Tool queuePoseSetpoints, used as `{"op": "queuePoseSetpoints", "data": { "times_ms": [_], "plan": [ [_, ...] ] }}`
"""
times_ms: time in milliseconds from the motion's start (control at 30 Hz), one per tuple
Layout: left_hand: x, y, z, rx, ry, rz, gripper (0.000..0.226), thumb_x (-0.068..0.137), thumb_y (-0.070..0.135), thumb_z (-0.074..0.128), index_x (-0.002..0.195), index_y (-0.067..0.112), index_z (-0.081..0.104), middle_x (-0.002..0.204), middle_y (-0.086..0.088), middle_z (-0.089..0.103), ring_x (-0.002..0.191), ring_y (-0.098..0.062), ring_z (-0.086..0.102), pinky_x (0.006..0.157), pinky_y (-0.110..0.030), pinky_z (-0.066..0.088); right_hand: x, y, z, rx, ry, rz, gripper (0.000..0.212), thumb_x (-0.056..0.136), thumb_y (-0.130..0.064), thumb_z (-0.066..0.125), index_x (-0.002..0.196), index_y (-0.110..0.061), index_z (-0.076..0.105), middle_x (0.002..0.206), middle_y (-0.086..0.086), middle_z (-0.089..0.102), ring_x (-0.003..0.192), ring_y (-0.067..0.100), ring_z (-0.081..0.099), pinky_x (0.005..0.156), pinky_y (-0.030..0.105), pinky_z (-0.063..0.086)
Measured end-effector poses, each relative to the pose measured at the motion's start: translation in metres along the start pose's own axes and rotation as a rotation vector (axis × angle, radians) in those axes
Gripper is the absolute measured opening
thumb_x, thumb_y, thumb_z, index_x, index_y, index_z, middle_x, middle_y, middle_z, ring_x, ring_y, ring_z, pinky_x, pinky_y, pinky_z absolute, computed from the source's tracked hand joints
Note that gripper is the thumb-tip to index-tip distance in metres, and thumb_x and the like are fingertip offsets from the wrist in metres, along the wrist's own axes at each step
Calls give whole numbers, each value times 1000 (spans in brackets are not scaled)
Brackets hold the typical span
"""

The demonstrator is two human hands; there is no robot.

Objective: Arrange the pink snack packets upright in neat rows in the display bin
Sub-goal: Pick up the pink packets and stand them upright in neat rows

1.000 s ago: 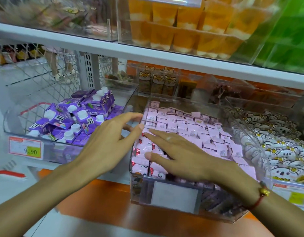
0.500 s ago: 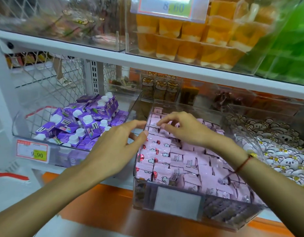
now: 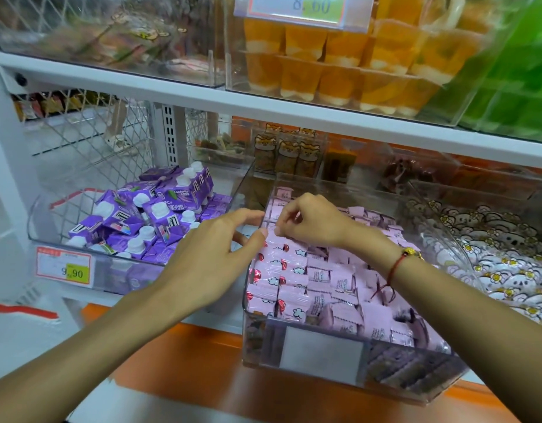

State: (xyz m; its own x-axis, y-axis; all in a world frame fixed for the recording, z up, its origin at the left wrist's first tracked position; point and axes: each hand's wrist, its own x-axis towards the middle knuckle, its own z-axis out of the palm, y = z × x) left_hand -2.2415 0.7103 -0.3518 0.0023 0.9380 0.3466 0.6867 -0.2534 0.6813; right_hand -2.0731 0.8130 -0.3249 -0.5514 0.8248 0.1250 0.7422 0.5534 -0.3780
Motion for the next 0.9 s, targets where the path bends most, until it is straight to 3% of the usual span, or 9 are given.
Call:
{"op": "queuePoseSetpoints", "data": {
  "times_ms": [167,300,367,467,533,633,733,800,900],
  "plan": [
    [1,2,2,-15,12,-2,35,79,56,43,110,47,57,88,20,68,93,-4,63,85,-36,50,-9,-15,-5,263,253,18,8,93,-15,53,91,-14,60,87,0,63,84,20,59,82,39,48],
    [2,1,4,-105,107,2,41,82,56,56,120,43,51,109,21,63,105,-2,58,85,-33,49,-24,-26,-26,738,725,214,13,97,-19,50,100,-14,62,93,-1,68,81,14,63,73,28,52],
    [2,4,4,-157,181,80,54,76,58,59,126,42,45,122,21,55,110,3,53,85,-28,49,-37,-30,-31,1005,821,261,12,97,-16,48,94,-14,60,86,-3,67,74,5,63,66,18,52],
    [1,13,2,-172,213,264,59,74,45,69,128,37,46,123,21,50,110,8,50,85,-11,43,-54,-37,-24,1260,689,329,15,97,-15,49,99,-6,61,84,4,67,71,7,64,62,14,52],
    [2,15,2,-129,243,363,49,78,33,73,122,34,54,115,21,57,102,6,54,82,-12,45,-61,-39,-18,1388,571,358,20,96,-14,49,105,-2,62,79,3,71,72,7,67,61,14,53],
    [4,21,-2,-306,261,262,35,74,37,74,109,33,66,95,20,69,82,6,61,70,-12,49,-66,-39,-21,1492,418,371,20,96,-22,52,104,-7,63,65,-4,70,64,6,68,58,16,53],
    [7,28,-7,-690,191,-41,22,69,46,68,82,29,73,73,11,73,67,-4,69,47,-13,45,-66,-29,-22,1259,350,408,34,92,-45,52,109,-17,59,86,-5,70,83,9,67,72,25,56],
    [7,26,-7,-721,167,-150,21,69,49,68,67,29,74,64,11,69,65,-9,71,42,-14,41,-66,-27,-20,1026,353,375,38,90,-52,49,114,-24,56,109,-7,62,102,8,58,88,28,49],
    [6,25,-5,-697,173,-184,22,73,49,68,59,33,73,56,12,63,65,-9,71,38,-11,35,-70,-32,-20,800,397,124,26,90,-47,53,111,-32,58,113,-16,59,101,-5,54,78,7,43]
  ]
}}
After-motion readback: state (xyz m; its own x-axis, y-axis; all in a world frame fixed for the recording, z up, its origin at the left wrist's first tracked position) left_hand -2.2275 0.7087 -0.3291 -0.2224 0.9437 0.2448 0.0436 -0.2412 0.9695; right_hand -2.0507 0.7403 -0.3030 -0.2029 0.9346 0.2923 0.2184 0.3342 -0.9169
